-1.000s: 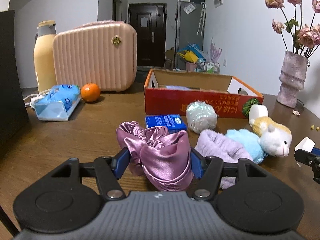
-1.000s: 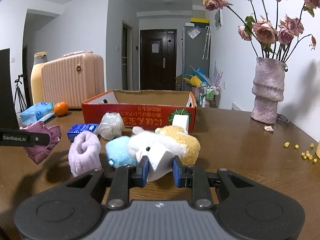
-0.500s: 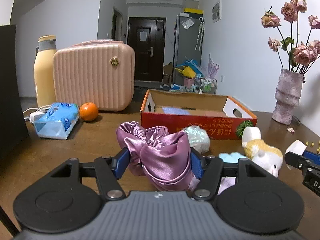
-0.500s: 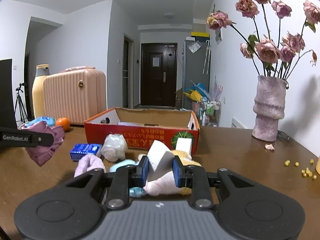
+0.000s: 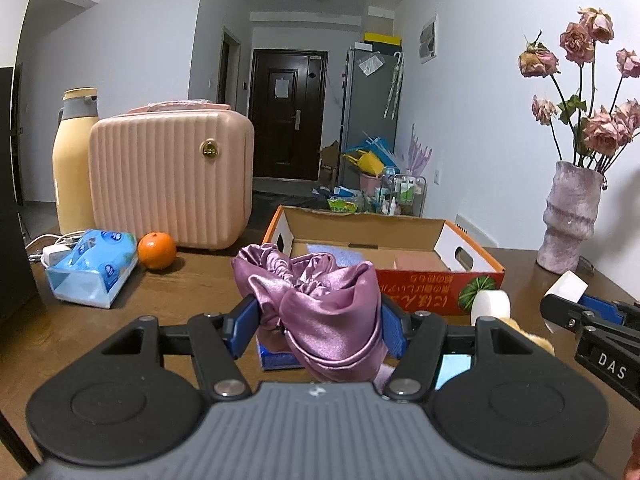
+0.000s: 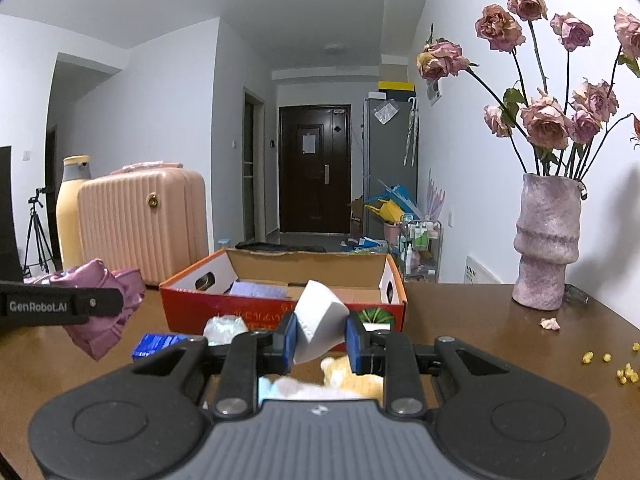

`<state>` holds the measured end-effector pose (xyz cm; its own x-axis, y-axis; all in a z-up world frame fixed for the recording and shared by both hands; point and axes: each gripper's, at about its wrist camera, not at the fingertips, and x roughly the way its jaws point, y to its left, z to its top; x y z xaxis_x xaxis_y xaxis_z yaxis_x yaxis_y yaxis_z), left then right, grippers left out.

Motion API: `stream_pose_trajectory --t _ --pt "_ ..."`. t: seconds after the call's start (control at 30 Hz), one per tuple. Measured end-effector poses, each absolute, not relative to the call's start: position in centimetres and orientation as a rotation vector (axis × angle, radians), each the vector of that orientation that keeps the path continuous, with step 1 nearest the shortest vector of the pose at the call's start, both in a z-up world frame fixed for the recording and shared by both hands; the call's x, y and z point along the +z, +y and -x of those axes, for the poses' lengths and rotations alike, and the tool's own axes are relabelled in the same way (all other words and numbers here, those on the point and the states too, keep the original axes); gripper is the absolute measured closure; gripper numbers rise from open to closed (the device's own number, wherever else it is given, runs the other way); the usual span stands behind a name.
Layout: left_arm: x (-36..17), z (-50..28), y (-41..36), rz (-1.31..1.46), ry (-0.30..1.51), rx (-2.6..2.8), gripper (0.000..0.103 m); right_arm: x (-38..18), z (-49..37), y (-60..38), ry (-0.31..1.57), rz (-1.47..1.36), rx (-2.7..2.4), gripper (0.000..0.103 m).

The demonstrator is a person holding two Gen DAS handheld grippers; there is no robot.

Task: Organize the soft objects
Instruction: 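Carry the scrunchie and foam in both grippers over the cardboard box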

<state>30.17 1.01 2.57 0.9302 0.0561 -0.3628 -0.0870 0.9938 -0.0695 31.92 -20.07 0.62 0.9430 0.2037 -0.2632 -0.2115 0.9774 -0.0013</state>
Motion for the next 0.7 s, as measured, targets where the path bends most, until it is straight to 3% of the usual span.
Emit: stream_pose_trajectory --t 0.7 --pt "3.5 -36.7 -0.3 0.088 0.316 0.089 0.040 1.9 -39.1 -19.3 0.231 0.007 0.215 0.078"
